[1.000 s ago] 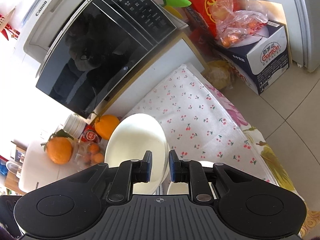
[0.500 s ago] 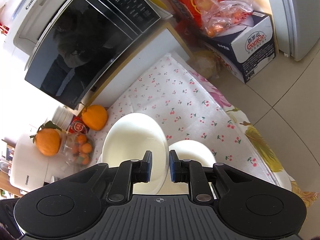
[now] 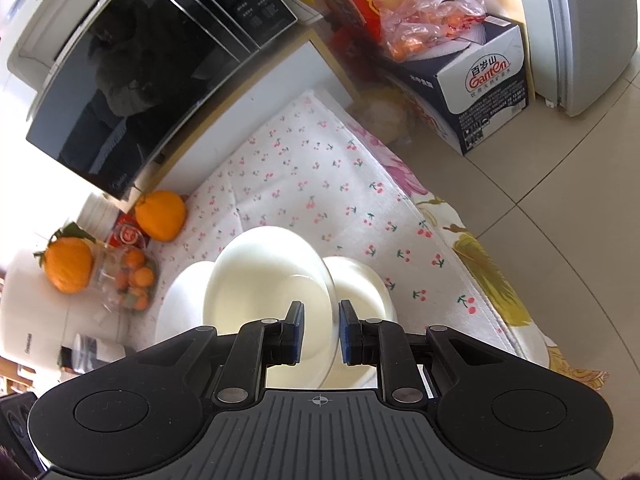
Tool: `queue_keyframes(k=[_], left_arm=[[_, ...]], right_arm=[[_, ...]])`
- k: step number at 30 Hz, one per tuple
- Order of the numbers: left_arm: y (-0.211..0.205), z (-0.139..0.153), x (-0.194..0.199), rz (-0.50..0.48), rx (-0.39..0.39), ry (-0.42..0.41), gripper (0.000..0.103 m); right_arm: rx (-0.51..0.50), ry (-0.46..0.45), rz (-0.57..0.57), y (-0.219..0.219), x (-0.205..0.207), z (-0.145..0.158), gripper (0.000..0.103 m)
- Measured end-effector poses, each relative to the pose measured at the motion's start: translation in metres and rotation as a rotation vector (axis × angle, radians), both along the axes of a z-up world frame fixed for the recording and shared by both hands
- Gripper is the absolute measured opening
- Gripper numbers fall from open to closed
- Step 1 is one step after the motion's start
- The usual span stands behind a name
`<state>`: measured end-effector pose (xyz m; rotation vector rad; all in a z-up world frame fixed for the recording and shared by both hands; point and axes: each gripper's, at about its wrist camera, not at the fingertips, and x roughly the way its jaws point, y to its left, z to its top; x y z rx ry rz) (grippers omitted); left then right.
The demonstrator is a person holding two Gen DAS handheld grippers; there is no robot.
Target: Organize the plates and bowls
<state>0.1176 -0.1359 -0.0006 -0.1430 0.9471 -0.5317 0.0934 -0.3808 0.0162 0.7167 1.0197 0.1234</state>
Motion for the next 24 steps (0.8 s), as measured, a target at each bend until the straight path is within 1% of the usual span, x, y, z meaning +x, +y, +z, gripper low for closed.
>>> queue_keyframes(k=[9,16,24], left_arm=[[-0.003,-0.008,-0.002,-0.007,0.027,0.024,0.014],[-0.006,-0.016,-0.002,-0.015,0.059,0.041,0.015],[-0.011,-0.017,-0.003,-0.028,0.102,0.012,0.017]], right_arm=[[-0.014,0.035,0.002,0.001,0.001,-0.009,0.018],[-0.056,0.073,0.019,0.007,0.004,-0.019,0.018],[-0.101,0.081,0.035,0.014,0.008,-0.023,0.018]])
